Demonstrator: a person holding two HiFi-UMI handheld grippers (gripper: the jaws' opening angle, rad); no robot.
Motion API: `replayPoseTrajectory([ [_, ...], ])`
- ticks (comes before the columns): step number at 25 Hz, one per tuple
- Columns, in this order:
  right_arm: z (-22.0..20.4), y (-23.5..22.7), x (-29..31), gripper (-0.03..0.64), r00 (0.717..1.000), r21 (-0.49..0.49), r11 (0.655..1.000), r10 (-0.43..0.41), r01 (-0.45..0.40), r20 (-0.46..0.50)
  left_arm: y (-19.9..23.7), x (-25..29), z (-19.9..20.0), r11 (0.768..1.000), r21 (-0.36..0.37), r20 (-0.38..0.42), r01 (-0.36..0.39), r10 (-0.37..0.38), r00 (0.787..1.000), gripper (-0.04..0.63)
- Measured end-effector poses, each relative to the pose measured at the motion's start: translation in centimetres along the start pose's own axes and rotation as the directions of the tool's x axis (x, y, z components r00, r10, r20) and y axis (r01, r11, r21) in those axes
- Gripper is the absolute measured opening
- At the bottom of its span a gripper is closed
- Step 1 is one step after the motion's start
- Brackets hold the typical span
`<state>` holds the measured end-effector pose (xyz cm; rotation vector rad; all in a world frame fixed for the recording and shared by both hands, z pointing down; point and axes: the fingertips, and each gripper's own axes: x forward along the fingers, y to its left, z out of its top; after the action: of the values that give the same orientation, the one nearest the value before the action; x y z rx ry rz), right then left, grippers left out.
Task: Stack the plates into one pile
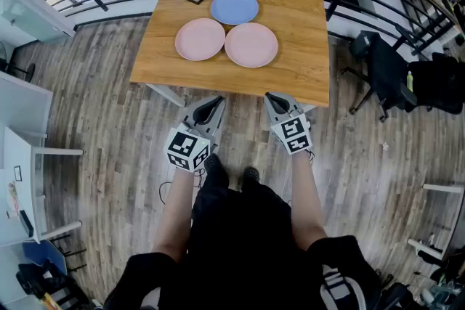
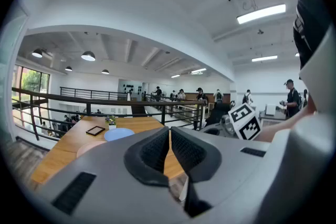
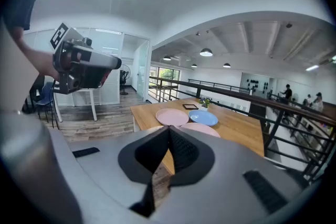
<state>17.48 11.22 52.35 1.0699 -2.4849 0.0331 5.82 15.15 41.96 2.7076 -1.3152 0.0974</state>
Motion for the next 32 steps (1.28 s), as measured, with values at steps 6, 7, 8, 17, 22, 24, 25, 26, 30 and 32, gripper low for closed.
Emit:
replayPoseTrajectory([
  [6,0.6,0.9,-0.9,0.009,1.0,-0.035,0.999,0.005,-0.005,0.008,-1.0,-0.8,-1.8,1.0,0.012,-0.05,-0.002,0.003,0.999,0.032],
  [7,0.5,1.1,-1.1,0.009,1.0,-0.035,0.999,0.009,-0.008,0.009,-1.3,-0.9,-2.0,1.0,0.018,-0.053,-0.001,0.002,0.999,0.032],
  [8,0.5,1.1,-1.3,0.009,1.0,-0.035,0.999,0.012,-0.011,0.009,-1.5,-0.8,-2.0,1.0,0.023,-0.055,0.0,0.001,0.998,0.032],
  [17,0.2,1.4,-1.8,0.008,1.0,-0.029,1.0,0.005,-0.005,0.0,-2.1,-1.1,-2.5,0.995,0.096,-0.094,0.004,0.005,0.996,0.032],
  [22,0.4,1.4,-2.1,0.008,1.0,-0.038,0.999,-0.005,0.005,0.003,-2.2,-1.1,-2.2,0.997,0.076,-0.077,0.003,0.003,0.997,0.032],
  [24,0.3,1.5,-2.3,0.008,1.0,-0.039,0.999,-0.008,0.008,0.001,-2.2,-1.2,-2.3,0.998,0.069,-0.073,-0.009,0.015,0.997,0.032],
  [25,0.2,1.5,-2.4,0.008,1.0,-0.041,0.999,-0.007,0.007,0.001,-2.1,-1.3,-2.4,0.998,0.067,-0.074,-0.018,0.023,0.997,0.032],
  [26,0.1,1.6,-2.5,0.009,1.0,-0.042,0.999,-0.006,0.006,0.001,-2.2,-1.4,-2.5,0.997,0.066,-0.074,-0.027,0.032,0.997,0.032],
  [30,0.1,1.7,-2.5,0.009,1.0,-0.039,0.999,-0.006,0.007,0.016,-2.0,-1.8,-3.2,0.997,0.069,-0.083,-0.044,0.049,0.995,0.032],
  [32,0.2,2.0,-2.4,0.009,1.0,-0.044,0.999,-0.002,0.003,0.021,-1.9,-2.1,-3.6,0.996,0.071,-0.091,-0.05,0.056,0.994,0.032],
])
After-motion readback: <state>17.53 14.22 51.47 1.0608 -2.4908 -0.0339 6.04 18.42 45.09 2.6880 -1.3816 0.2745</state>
